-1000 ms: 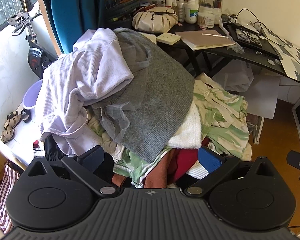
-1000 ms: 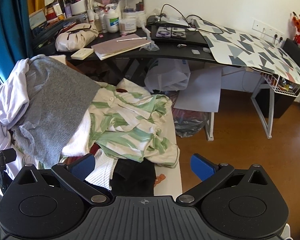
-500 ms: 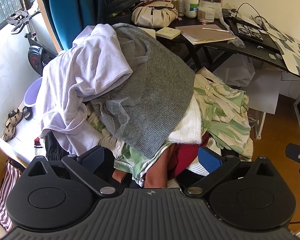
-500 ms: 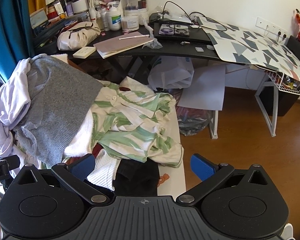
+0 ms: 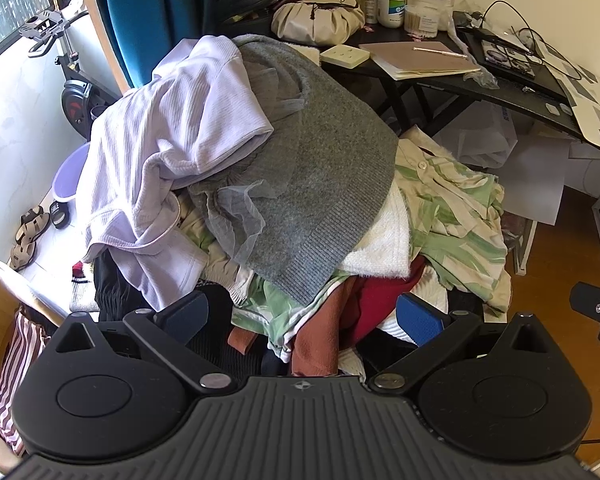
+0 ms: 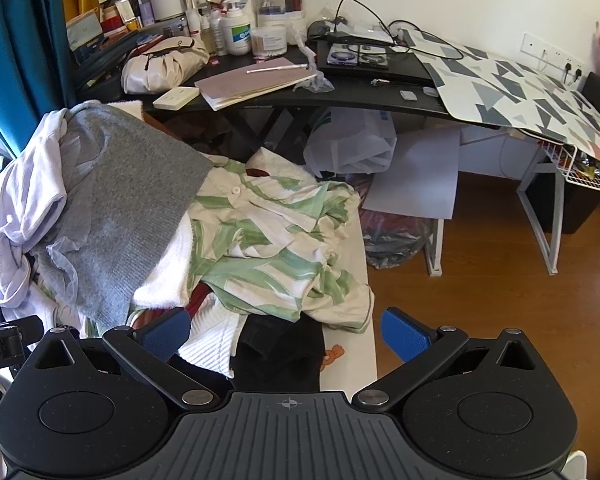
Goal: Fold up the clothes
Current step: 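Move both grippers toward the lavender garment on top of the clothes pile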
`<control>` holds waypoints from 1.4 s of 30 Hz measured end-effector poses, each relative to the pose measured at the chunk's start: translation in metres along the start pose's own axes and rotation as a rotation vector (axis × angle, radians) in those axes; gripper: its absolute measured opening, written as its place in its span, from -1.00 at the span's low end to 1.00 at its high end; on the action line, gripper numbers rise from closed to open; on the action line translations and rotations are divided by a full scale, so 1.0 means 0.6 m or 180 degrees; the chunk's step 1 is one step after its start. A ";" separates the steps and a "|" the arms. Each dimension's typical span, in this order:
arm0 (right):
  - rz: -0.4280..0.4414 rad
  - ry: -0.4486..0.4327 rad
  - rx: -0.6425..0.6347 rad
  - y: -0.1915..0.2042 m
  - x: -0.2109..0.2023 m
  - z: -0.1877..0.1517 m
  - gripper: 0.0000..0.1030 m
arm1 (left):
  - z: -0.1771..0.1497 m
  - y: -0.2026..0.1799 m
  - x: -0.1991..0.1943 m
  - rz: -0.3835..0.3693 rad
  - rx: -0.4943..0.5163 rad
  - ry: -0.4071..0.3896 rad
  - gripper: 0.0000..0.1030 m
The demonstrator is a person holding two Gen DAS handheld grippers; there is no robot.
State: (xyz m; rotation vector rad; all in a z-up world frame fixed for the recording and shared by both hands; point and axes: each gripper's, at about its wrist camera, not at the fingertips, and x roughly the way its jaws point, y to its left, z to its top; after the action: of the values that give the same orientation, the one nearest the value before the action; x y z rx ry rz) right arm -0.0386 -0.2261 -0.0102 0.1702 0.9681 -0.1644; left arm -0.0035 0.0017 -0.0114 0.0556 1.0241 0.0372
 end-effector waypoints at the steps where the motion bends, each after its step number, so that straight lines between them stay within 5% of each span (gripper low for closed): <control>1: 0.0003 0.0002 -0.0001 0.001 0.000 0.000 0.98 | 0.000 0.001 0.000 0.0001 -0.0002 0.0003 0.99; 42: 0.0350 0.0071 -0.0295 0.018 0.033 0.028 0.99 | -0.015 0.020 -0.006 0.0299 -0.0450 0.0077 0.99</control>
State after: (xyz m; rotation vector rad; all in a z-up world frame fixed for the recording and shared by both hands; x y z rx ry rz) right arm -0.0119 -0.2205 -0.0166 0.1400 0.9840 -0.0166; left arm -0.0131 0.0140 -0.0121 -0.0258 1.0400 0.1960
